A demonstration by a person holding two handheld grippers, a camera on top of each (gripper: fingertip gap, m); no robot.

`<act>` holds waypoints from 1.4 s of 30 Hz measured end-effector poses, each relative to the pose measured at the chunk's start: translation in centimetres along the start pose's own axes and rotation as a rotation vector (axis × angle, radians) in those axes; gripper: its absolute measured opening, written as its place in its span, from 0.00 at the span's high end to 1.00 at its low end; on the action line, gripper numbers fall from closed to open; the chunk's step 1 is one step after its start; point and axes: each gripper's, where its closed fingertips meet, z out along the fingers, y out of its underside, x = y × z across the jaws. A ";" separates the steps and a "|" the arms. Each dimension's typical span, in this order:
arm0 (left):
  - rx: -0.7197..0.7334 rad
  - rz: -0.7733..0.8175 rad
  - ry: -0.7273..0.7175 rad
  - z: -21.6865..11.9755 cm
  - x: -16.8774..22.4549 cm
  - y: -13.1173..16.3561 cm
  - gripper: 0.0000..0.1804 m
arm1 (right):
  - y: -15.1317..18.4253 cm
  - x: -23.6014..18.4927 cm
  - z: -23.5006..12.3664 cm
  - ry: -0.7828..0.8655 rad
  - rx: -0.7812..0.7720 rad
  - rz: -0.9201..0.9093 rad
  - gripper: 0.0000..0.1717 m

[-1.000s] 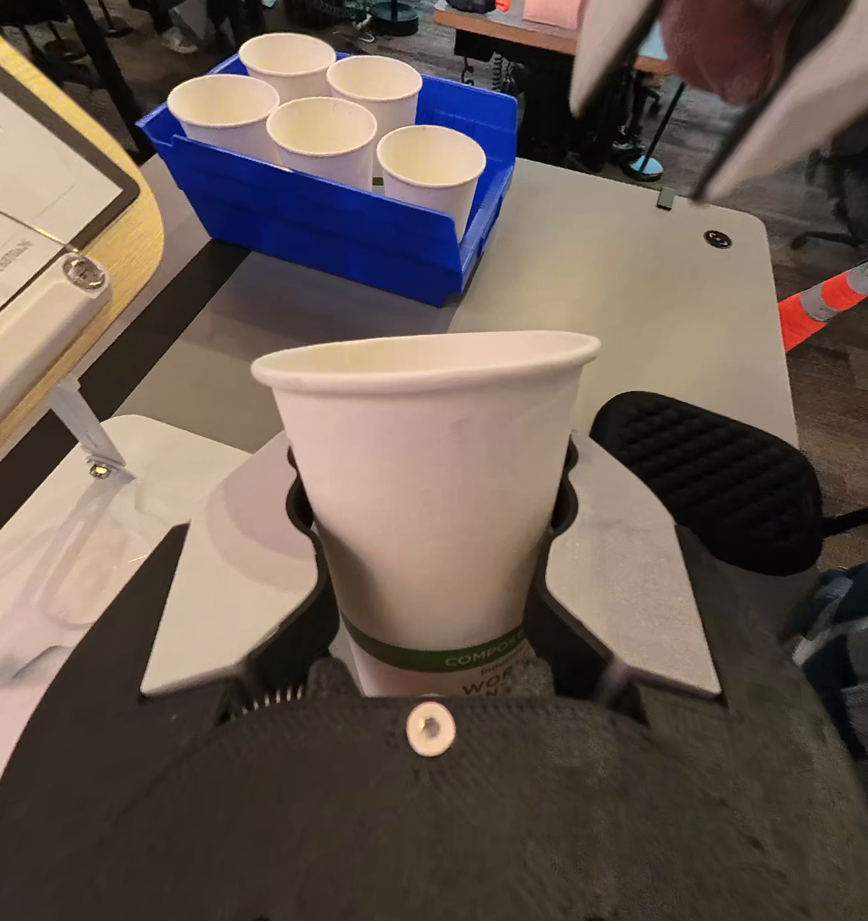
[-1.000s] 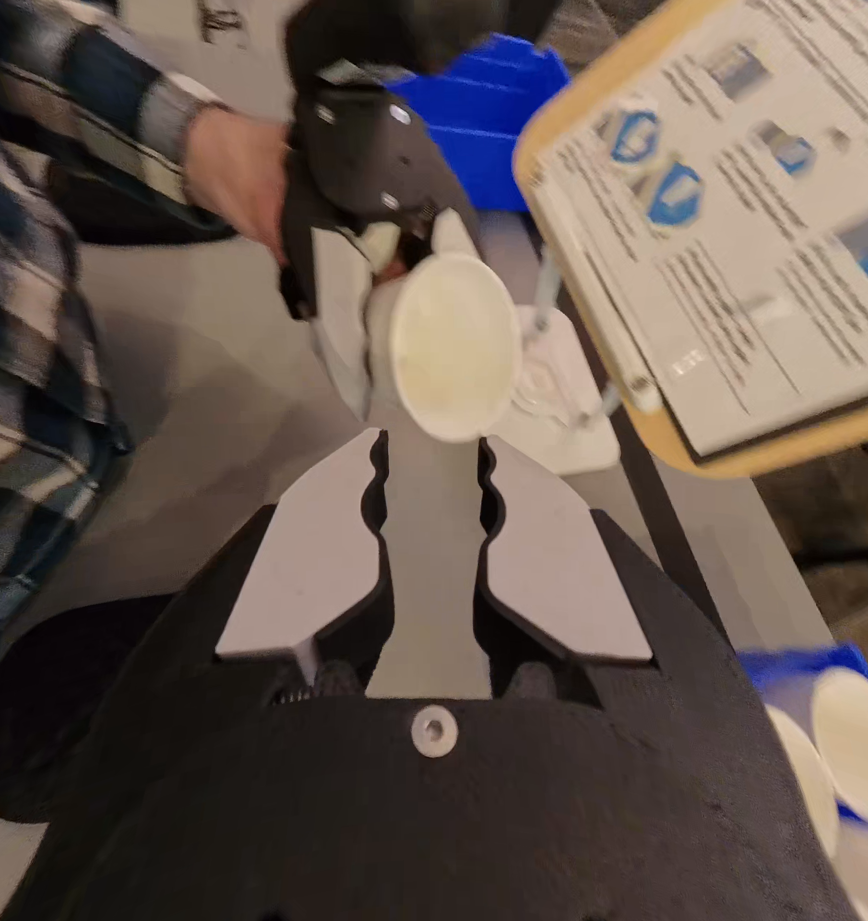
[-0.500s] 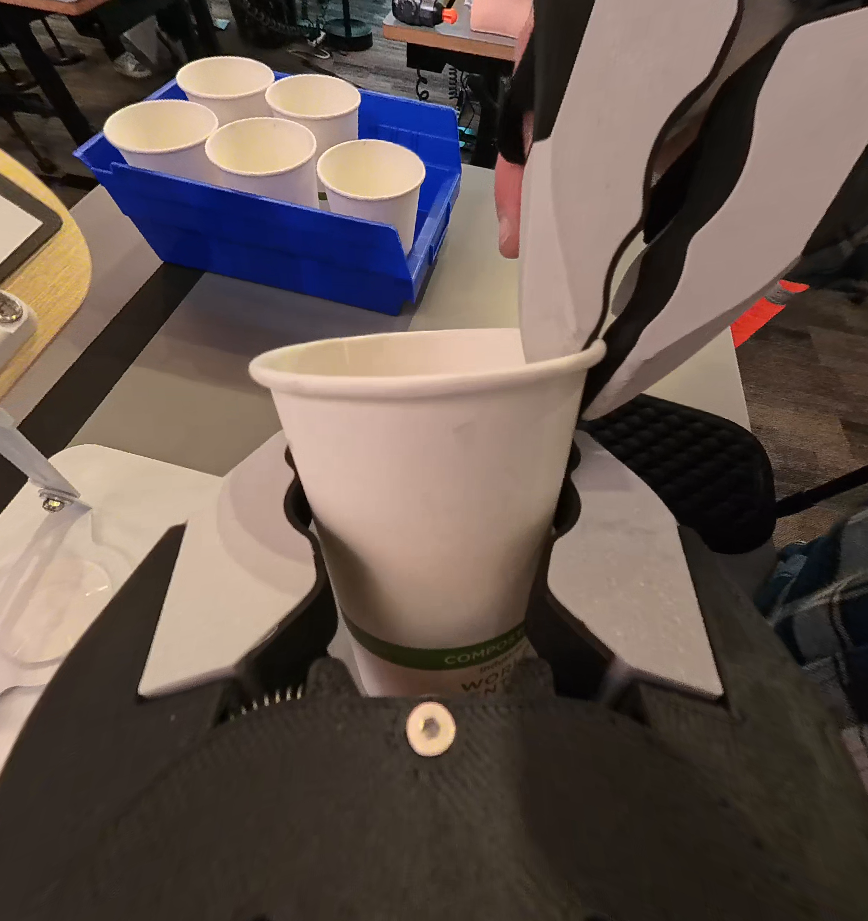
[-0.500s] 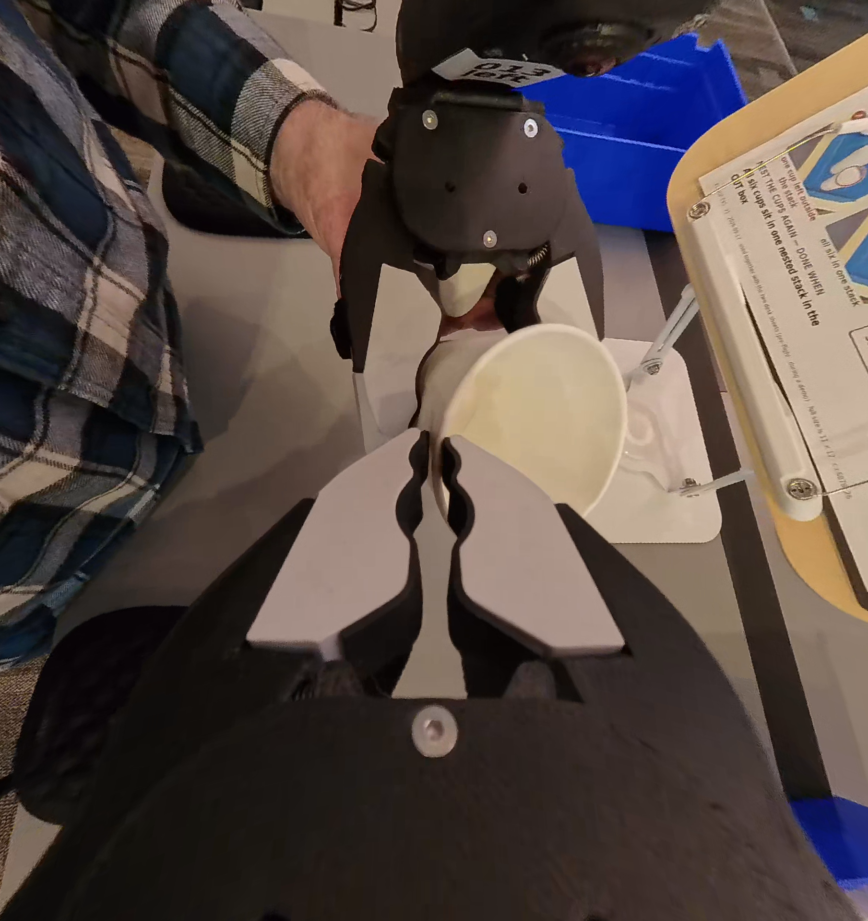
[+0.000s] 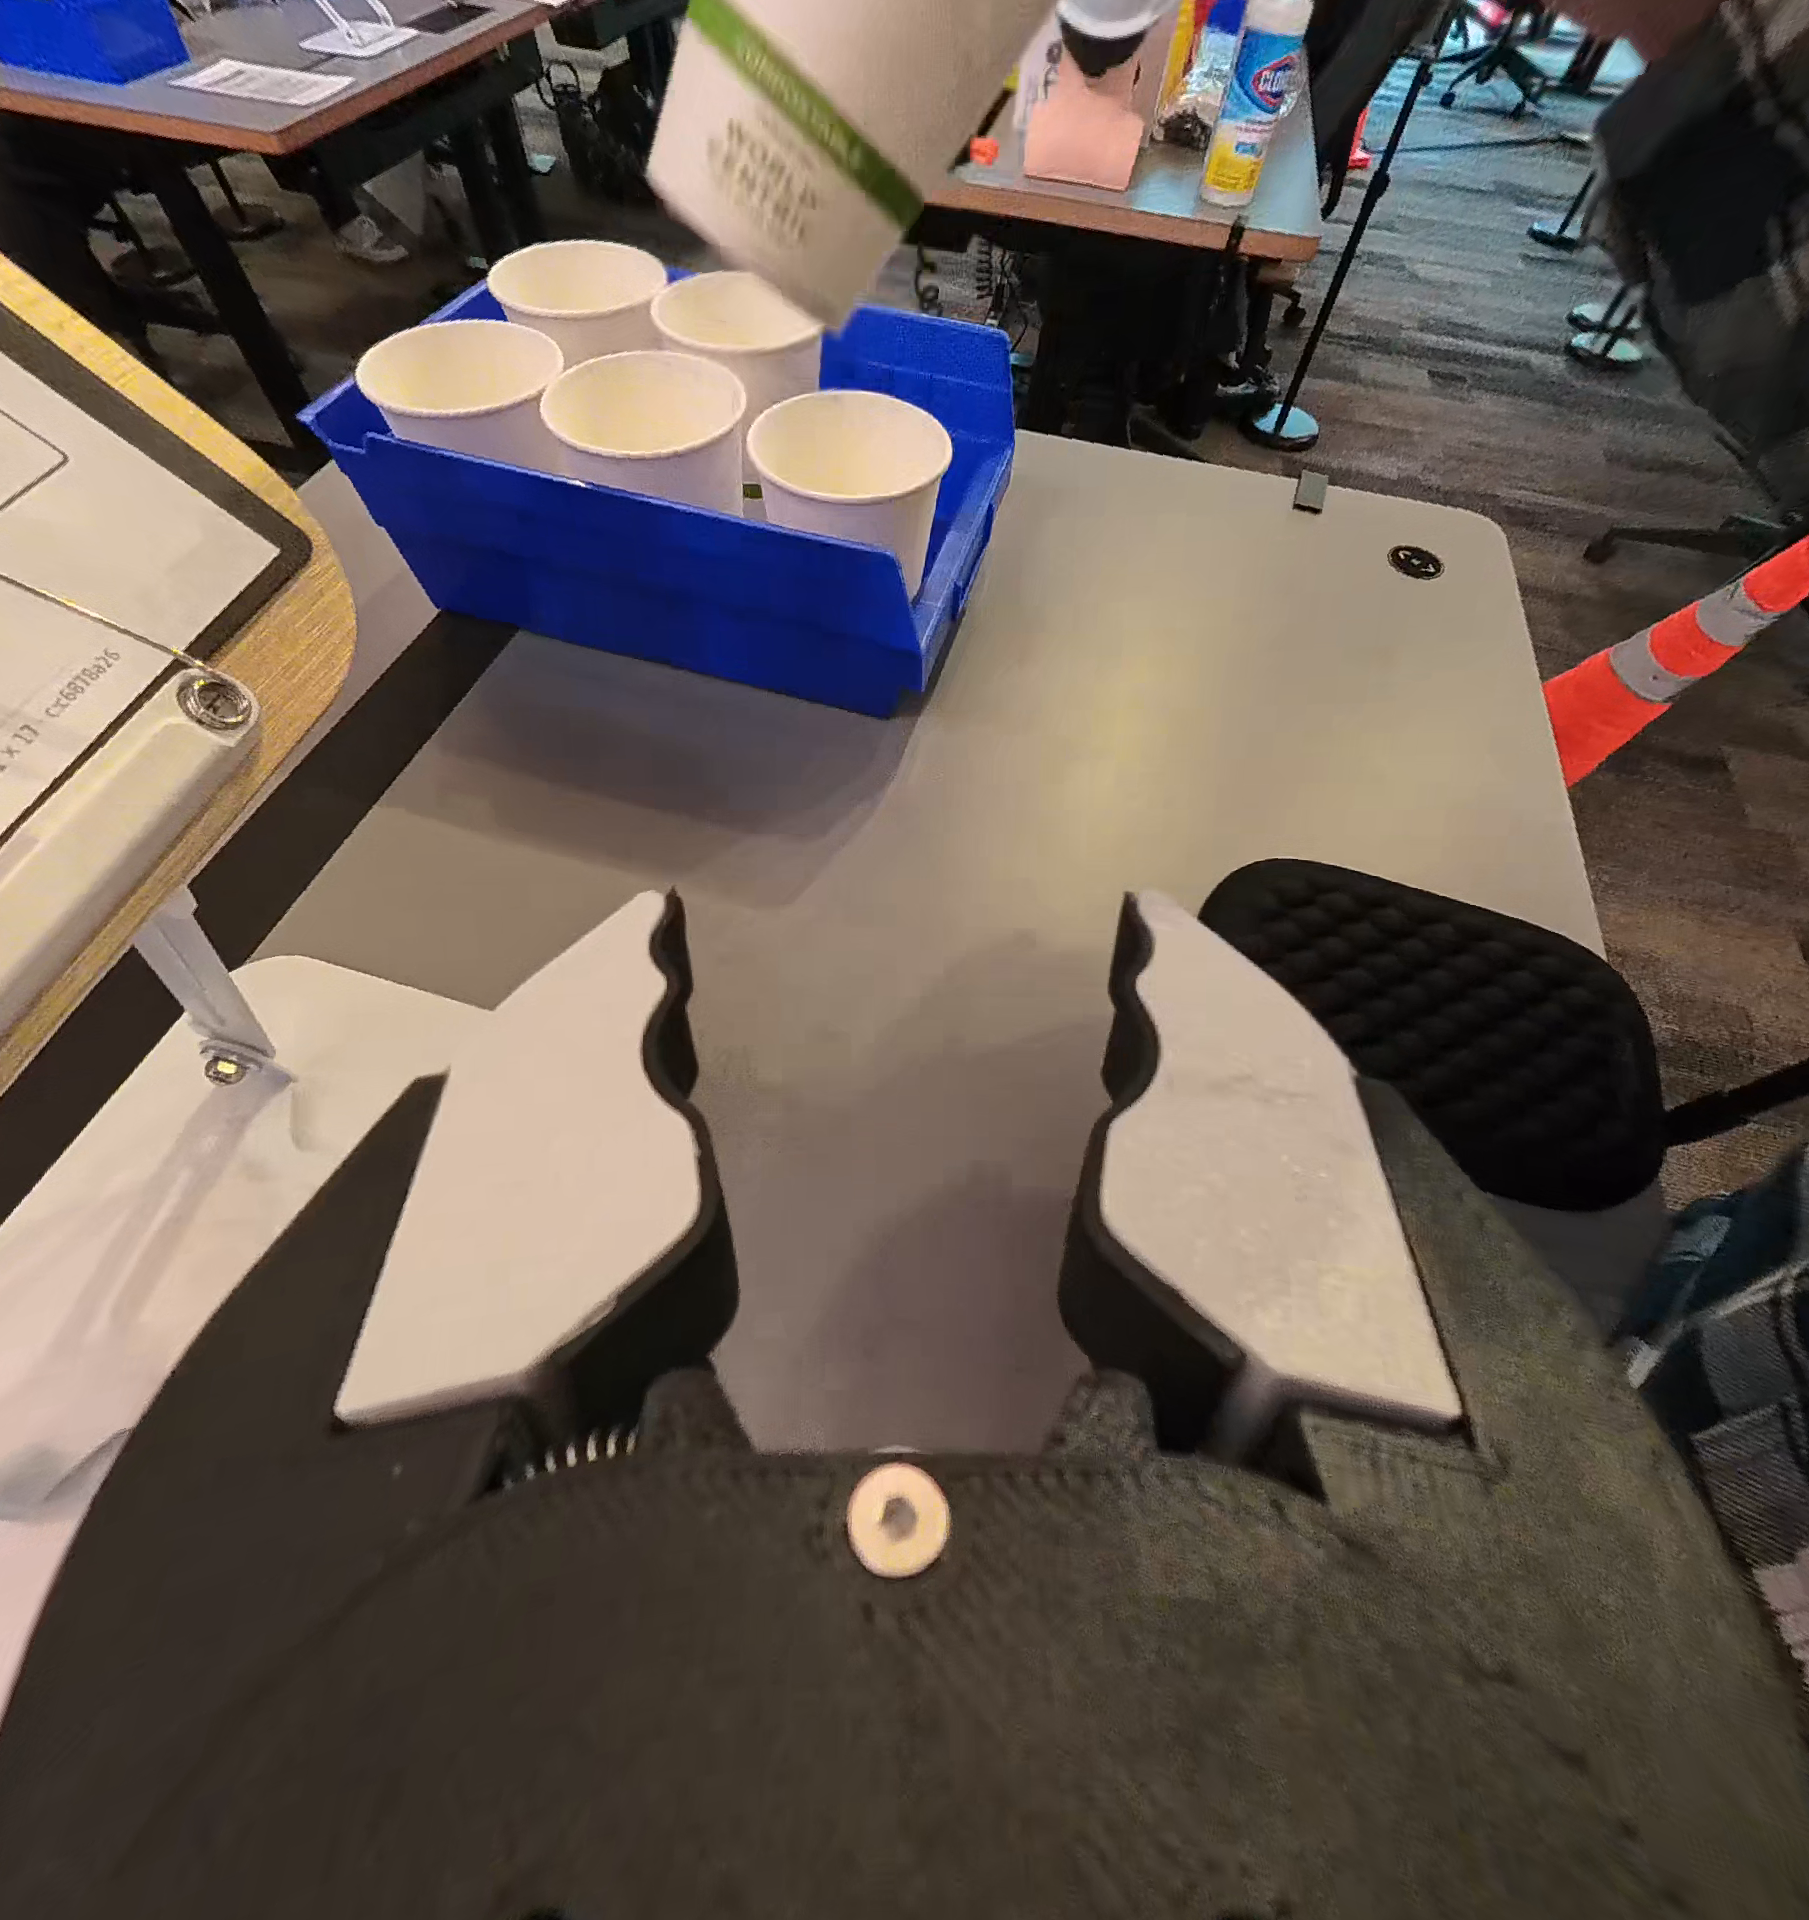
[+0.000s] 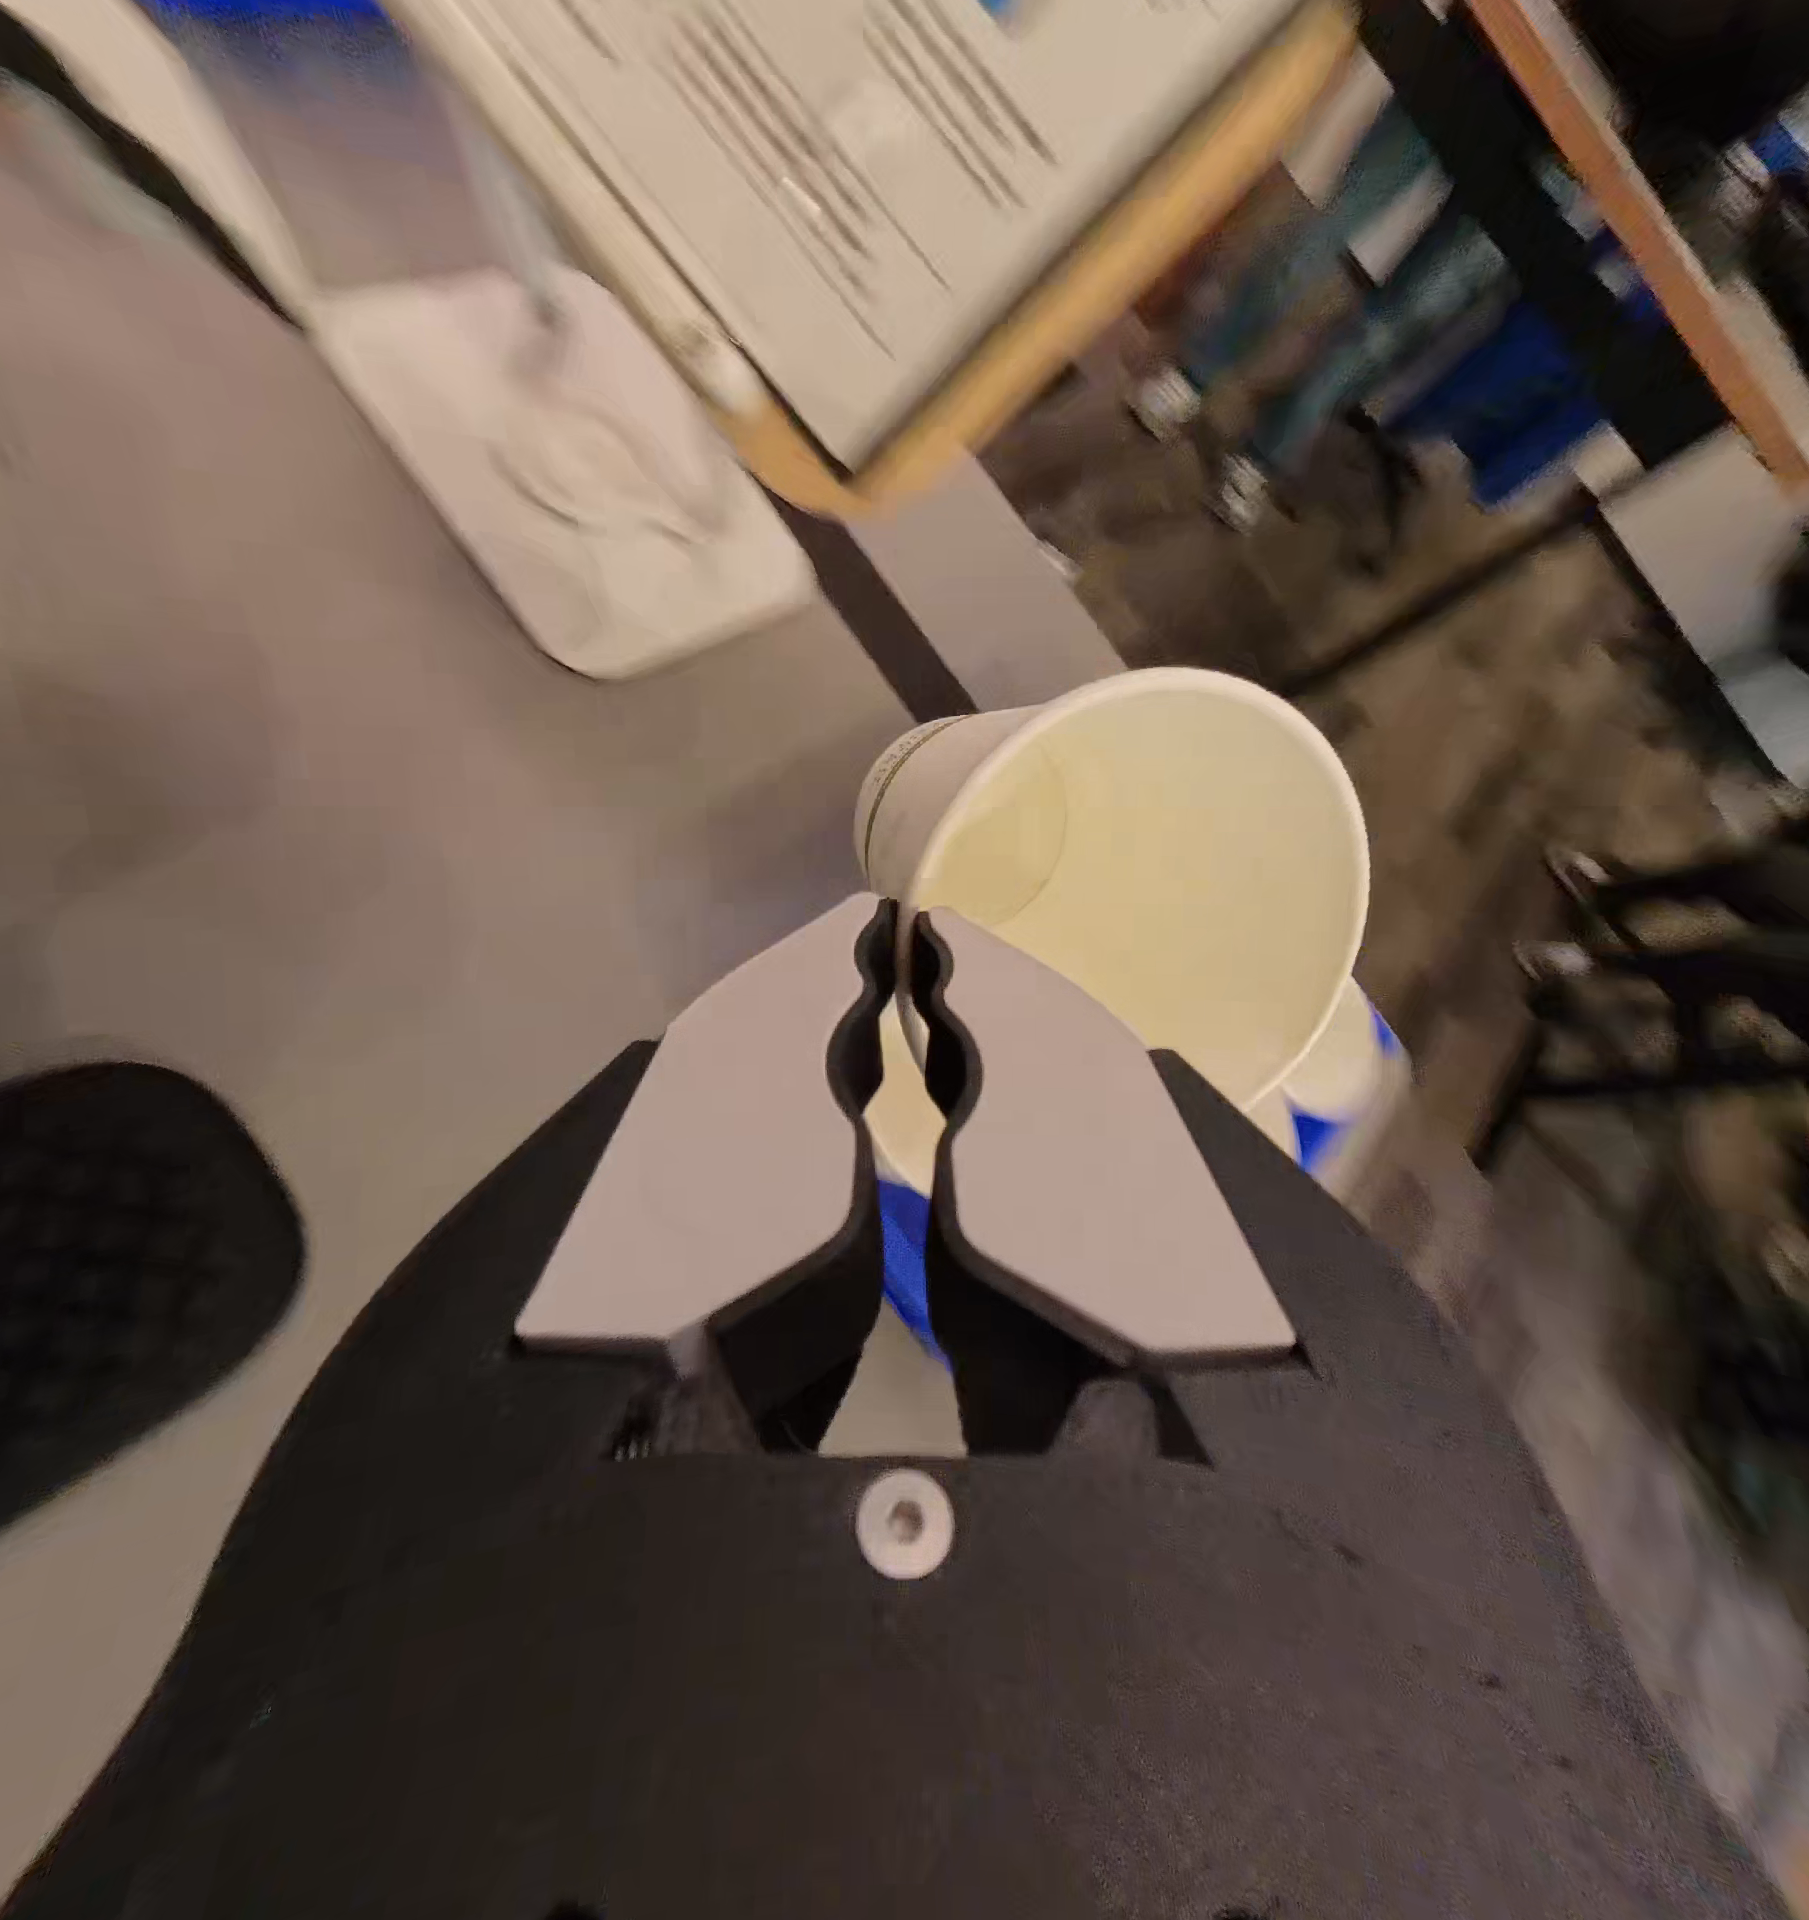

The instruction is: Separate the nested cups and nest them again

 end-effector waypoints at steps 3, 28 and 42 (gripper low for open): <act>0.000 -0.002 0.003 0.1 0.1 0.1 0.61 | 4.6 3.7 -0.8 0.141 -0.175 0.019 0.98; -0.030 -0.003 0.014 -0.5 0.6 1.2 0.94 | 20.1 2.6 8.4 -0.048 -0.563 0.151 0.98; -0.033 -0.018 -0.023 -1.4 -0.1 1.6 0.87 | 16.9 5.1 5.7 0.049 -0.444 0.241 0.79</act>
